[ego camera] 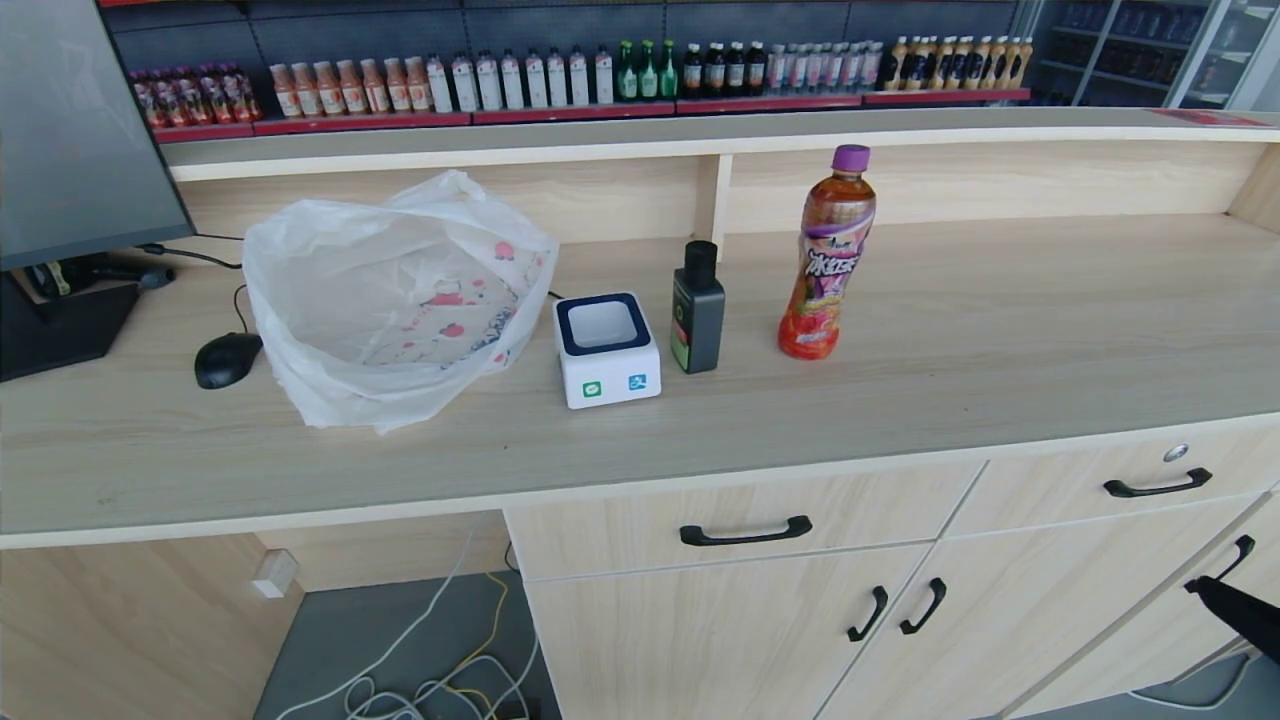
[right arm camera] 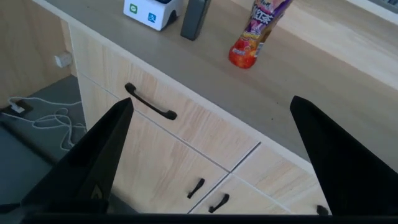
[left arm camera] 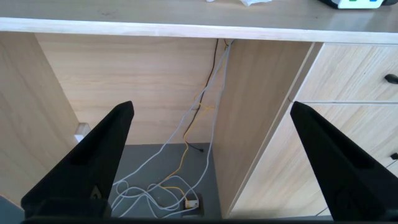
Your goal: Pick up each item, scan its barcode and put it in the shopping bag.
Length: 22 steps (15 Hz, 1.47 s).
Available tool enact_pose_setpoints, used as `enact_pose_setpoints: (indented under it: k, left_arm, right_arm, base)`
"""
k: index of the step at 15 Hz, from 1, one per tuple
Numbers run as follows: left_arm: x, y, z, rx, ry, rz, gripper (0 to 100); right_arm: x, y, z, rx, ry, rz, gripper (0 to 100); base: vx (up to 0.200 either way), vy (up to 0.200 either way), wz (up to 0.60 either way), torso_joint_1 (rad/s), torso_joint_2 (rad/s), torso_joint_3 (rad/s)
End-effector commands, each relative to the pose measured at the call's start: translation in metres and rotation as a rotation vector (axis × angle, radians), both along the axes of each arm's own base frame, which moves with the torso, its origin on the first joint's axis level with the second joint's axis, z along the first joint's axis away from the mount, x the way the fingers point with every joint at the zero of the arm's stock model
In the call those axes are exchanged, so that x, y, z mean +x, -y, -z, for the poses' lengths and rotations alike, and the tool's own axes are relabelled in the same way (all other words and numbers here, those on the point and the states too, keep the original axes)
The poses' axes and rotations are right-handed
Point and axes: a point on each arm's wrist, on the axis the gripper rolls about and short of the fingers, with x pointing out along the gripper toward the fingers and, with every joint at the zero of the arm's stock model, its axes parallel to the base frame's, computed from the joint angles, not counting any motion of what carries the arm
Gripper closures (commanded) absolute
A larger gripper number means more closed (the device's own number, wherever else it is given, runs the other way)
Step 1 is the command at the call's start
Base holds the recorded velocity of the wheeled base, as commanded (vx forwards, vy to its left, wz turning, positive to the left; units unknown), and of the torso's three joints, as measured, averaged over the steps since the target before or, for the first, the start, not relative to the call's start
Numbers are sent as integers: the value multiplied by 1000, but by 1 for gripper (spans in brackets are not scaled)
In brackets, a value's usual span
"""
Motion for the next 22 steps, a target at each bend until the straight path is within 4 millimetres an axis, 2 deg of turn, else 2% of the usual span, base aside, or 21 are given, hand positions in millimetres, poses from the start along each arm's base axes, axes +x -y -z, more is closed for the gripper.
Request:
enact_pose_setpoints:
  k: [1,3,5,6,8,9,13,19,22]
  left_arm:
    - [0,0,0,0,0,1,0]
    - [0,0,0,0,0,0,0]
    - [0,0,0,0,0,0,0]
    - [0,0,0,0,0,0,0]
    - [0,0,0,0,0,0,0]
    - [0,0,0,0,0,1,0]
    - [0,0,0,0,0,0,0]
    - [0,0,0,0,0,0,0]
    - [0,0,0,0,0,1,0]
  right_arm:
    - [24,-15,5,-22,-64,-42,0]
    - [34,-26,6,-26,-63,-32,0]
    - [47,-62,7,25,-71,-3,0]
    - [50,-75,6,70,-79,5,0]
    - [59,-111,8,227,-74,102,0]
    - [62,-120,8,270,-55,117,0]
    - [71,-131,7,331,-13,205,0]
    - [73,-132,2,332,5,222,0]
    - [80,-141,-2,366,-4,212,0]
  base:
    - [0,0,0,0,0,0]
    - [0,0,0,0,0,0]
    - [0,0,0,0,0,0]
    - [0,0,0,0,0,0]
    - [0,0,0,0,0,0]
    - [0,0,0,0,0,0]
    - [0,0,0,0,0,0]
    - [0,0,0,0,0,0]
    - [0,0,0,0,0,0]
